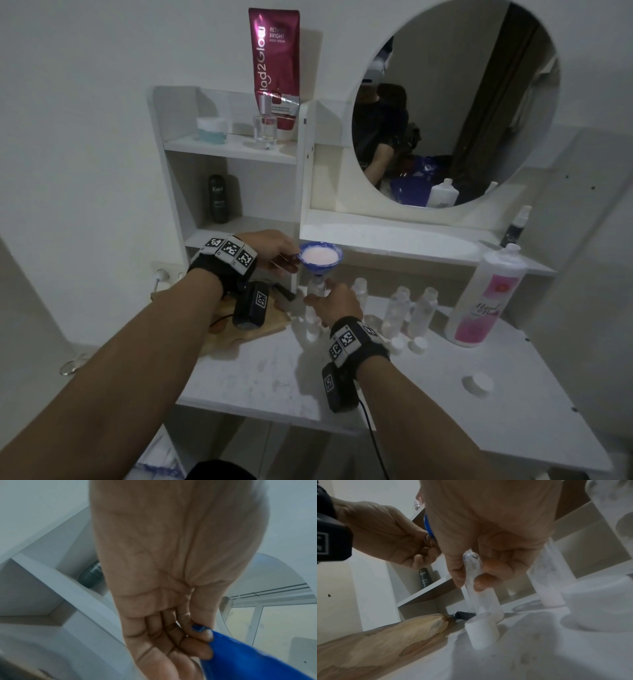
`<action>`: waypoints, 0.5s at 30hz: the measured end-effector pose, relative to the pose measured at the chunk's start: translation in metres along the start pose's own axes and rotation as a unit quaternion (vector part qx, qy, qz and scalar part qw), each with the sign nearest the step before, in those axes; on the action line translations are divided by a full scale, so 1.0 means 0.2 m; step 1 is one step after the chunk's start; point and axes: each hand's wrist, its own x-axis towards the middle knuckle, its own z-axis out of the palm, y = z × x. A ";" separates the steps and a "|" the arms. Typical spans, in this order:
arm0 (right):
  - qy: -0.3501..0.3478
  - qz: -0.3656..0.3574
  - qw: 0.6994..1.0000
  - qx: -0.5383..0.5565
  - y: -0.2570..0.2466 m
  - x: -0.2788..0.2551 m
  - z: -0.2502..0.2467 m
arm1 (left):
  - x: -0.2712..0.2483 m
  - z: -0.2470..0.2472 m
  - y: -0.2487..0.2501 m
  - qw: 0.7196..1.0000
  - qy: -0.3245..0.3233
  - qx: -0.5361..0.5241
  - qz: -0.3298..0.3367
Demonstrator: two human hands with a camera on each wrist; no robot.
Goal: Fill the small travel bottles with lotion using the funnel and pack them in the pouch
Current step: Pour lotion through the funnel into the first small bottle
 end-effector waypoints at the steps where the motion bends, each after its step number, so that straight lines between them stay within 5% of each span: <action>1: 0.000 0.000 1.000 -0.005 0.00 0.00 0.00 | 0.00 0.00 0.00 1.000 0.005 -0.004 0.005; 15: 0.002 0.005 1.000 -0.004 0.02 0.01 -0.01 | -0.01 0.02 -0.05 0.995 0.000 -0.076 0.064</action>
